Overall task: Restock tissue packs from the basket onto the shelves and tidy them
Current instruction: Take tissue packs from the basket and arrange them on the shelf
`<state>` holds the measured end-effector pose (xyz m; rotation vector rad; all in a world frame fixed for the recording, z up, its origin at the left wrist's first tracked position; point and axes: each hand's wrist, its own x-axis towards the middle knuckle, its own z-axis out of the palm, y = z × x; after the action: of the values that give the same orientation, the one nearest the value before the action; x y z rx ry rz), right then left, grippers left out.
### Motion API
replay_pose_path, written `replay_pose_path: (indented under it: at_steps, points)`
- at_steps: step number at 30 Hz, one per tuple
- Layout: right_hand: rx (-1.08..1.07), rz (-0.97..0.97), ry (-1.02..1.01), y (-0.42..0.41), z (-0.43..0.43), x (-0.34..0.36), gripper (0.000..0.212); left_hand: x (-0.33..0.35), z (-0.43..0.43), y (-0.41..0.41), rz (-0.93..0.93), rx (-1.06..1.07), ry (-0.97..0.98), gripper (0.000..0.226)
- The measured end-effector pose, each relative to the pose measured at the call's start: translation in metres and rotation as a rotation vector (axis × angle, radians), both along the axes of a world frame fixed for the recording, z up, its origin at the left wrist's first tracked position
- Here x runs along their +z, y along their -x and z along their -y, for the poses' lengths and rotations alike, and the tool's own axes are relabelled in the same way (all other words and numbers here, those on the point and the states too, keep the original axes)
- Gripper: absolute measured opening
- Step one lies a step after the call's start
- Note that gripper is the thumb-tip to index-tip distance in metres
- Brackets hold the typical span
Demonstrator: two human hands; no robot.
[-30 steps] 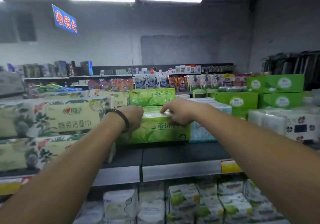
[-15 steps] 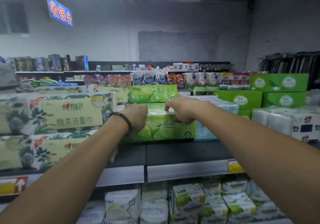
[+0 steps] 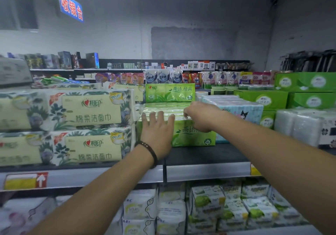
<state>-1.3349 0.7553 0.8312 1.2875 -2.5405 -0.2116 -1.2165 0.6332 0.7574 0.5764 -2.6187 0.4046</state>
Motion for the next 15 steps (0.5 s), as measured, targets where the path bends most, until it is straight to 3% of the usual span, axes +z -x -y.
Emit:
replay_pose_path:
  at_steps: [2,5,8,10,12,15]
  points:
    - [0.024,0.002,0.082,-0.01,-0.007,-0.002,0.055,-0.006,-0.026,-0.004,-0.041,-0.054,-0.056,0.084]
    - [0.134,0.034,0.404,-0.024,-0.037,-0.016,0.048,-0.008,-0.063,-0.014,-0.19,-0.227,-0.111,0.081]
    - [0.24,0.071,0.706,-0.042,-0.091,-0.05,0.039,-0.018,-0.093,-0.029,-0.381,-0.449,-0.214,0.064]
    - [0.266,0.076,0.891,-0.056,-0.133,-0.086,0.035,-0.033,-0.117,-0.042,-0.425,-0.591,-0.424,0.045]
    - [0.183,0.139,1.078,-0.065,-0.171,-0.13,0.028,-0.058,-0.145,-0.046,-0.379,-0.717,-0.58,0.021]
    - [-0.014,0.28,1.193,-0.069,-0.223,-0.211,0.009,-0.123,-0.191,-0.032,-0.048,-0.843,-0.652,0.006]
